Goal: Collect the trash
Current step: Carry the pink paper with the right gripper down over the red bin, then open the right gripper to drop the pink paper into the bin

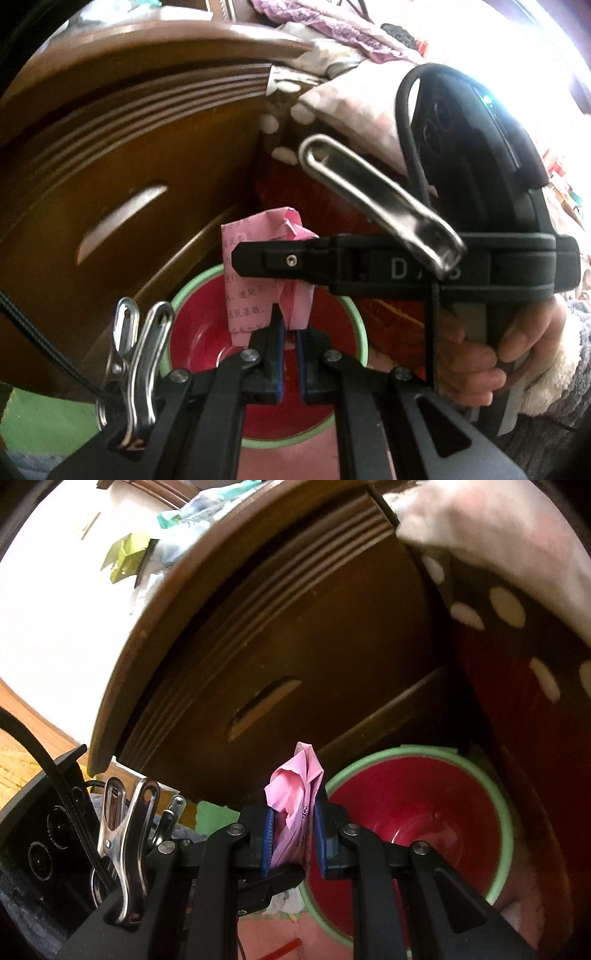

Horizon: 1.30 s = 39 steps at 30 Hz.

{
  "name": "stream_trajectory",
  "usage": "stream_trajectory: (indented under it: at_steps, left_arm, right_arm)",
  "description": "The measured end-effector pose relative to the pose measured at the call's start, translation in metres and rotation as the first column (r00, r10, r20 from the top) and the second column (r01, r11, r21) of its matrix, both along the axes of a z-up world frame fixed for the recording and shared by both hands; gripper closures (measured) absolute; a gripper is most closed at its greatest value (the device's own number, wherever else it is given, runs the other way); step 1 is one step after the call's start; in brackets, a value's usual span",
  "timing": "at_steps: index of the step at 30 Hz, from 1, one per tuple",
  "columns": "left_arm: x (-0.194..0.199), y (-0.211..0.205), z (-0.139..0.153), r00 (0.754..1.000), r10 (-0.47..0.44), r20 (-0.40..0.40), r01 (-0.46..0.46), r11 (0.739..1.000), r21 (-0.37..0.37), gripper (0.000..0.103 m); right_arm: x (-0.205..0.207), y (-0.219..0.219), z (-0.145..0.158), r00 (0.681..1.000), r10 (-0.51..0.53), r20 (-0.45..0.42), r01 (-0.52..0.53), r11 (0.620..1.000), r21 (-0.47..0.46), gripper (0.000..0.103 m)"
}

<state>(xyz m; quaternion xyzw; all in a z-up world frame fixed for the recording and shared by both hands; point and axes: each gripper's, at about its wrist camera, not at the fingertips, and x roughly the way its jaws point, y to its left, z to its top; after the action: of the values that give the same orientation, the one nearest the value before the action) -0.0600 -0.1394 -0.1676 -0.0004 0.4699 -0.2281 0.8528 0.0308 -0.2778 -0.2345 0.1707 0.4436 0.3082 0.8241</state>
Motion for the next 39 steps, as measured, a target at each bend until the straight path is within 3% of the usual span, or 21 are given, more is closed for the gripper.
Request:
stream_trajectory:
  at_steps: [22,32,39]
  left_arm:
    - [0.040,-0.004,-0.064,0.983,0.029,-0.179,-0.023,0.999,0.039,0.098]
    - [0.062,-0.008,-0.082,0.965,0.028,-0.260,-0.008,0.997,0.079,0.097]
    - [0.084,-0.017,-0.101,0.940,0.034,-0.340,-0.006,0.996,0.083,0.096]
  right_arm:
    - [0.011,0.008,-0.060,0.984,0.002,-0.178,-0.004,1.000,-0.008,0.084]
    - [0.014,0.015,-0.070,0.968,0.008,-0.249,-0.039,0.992,-0.119,0.083]
    - [0.010,0.012,-0.089,0.946,-0.001,-0.325,-0.056,0.984,-0.167,0.083]
